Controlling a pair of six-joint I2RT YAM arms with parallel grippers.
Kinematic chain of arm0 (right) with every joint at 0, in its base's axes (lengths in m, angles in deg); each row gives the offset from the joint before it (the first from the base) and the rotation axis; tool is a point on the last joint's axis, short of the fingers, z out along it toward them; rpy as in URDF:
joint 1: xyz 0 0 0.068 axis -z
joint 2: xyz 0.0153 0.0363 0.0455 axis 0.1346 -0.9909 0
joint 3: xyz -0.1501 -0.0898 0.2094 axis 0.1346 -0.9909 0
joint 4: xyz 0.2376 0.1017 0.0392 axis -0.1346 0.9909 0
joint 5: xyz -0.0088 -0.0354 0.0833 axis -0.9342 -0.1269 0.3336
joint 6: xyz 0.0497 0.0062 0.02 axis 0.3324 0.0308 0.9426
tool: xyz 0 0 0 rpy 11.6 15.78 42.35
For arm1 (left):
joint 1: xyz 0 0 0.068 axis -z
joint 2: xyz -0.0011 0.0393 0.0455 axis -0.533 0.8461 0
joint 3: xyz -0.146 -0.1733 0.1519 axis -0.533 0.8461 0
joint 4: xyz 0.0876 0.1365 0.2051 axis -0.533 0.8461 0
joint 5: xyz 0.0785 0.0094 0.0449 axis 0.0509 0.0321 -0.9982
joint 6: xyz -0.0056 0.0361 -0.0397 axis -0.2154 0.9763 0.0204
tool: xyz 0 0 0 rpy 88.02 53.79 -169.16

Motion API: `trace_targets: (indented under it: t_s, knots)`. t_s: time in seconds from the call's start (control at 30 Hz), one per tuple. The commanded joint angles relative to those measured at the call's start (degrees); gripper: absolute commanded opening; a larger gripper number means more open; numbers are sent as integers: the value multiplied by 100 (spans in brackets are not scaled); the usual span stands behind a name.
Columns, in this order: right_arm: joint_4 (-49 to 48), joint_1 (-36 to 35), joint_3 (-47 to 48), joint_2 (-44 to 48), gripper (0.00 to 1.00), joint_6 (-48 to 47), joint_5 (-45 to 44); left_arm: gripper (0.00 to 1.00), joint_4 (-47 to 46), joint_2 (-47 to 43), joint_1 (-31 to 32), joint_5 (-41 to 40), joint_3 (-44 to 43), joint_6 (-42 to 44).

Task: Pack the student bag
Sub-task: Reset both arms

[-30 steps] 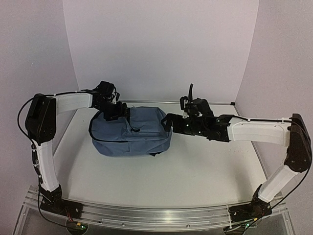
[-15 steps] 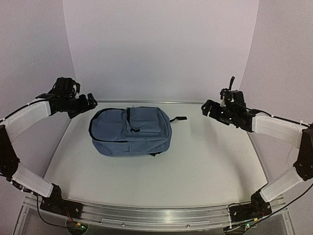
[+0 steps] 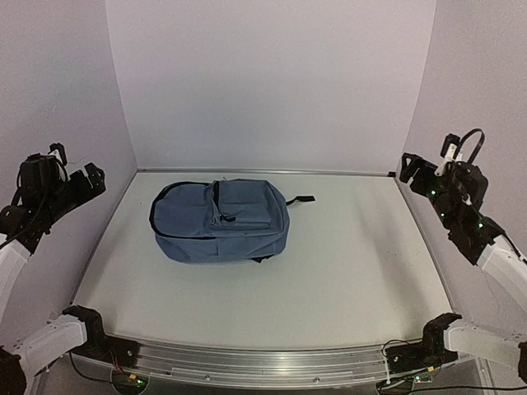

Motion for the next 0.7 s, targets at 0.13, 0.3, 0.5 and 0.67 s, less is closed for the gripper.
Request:
trace_targets:
  t_s: [0.13, 0.3, 0.5, 0.67]
  knots:
    - [-878, -20, -880, 950, 98, -813, -535, 100, 436, 2, 6, -809, -168, 4]
    - [-878, -16, -870, 941, 98, -837, -570, 100, 568, -131, 7, -540, -69, 125]
    - [-878, -21, -854, 874, 98, -835, -569, 100, 504, -253, 10, -520, -5, 126]
    - [-878, -14, -867, 934, 98, -834, -606, 100, 490, -326, 6, -528, 22, 178]
